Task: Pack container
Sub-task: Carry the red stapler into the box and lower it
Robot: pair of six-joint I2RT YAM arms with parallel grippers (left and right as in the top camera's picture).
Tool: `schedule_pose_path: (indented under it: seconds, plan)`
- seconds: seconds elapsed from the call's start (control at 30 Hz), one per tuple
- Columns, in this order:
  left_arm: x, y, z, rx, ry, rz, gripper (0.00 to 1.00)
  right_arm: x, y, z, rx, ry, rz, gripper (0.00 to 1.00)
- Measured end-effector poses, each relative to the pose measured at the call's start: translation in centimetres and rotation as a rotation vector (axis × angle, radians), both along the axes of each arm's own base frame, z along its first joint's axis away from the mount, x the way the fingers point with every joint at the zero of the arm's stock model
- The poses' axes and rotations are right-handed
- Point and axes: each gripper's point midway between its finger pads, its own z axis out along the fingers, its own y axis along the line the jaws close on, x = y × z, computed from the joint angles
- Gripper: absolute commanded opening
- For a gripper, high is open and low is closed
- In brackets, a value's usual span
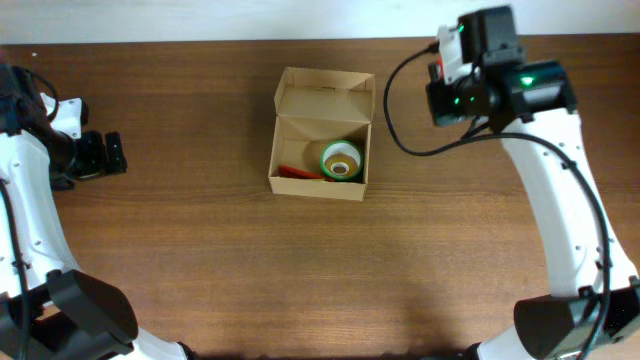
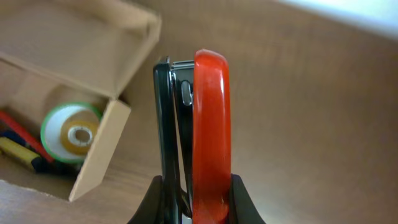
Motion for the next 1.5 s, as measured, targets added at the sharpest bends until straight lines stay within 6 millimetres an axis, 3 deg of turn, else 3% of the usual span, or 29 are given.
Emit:
schedule_pose_path:
  seconds: [0.17,0.3,0.53,0.7,0.87,1.03,1.5]
  plan:
    - [0.0,0.0,0.0,0.000,0.000,0.000,1.00,0.4,0.4,4.2,-0.048,-0.089,0.111,0.06]
    - [0.0,0.0,0.0,0.000,0.000,0.000,1.00,1.0,1.6,4.4,-0.076,-0.093,0.202,0.05]
    - [0.0,0.0,0.0,0.000,0.000,0.000,1.00,2.0,8.2,-2.2,-0.182,0.038,0.478,0.03]
    - [0.0,0.0,0.0,0.000,0.000,0.000,0.99,1.0,13.6,-6.3,-0.267,0.105,0.688,0.03]
    - [0.0,0.0,0.0,0.000,0.000,0.000,1.00,-0.6,17.2,-8.7,-0.325,0.142,0.840,0.03]
    - [0.0,0.0,0.0,0.000,0.000,0.000,1.00,-1.8,18.6,-11.1,-0.368,0.204,0.945,0.03]
    - [0.0,0.0,0.0,0.000,0.000,0.000,1.00,-3.2,18.9,-18.7,-0.356,0.414,1.026,0.04]
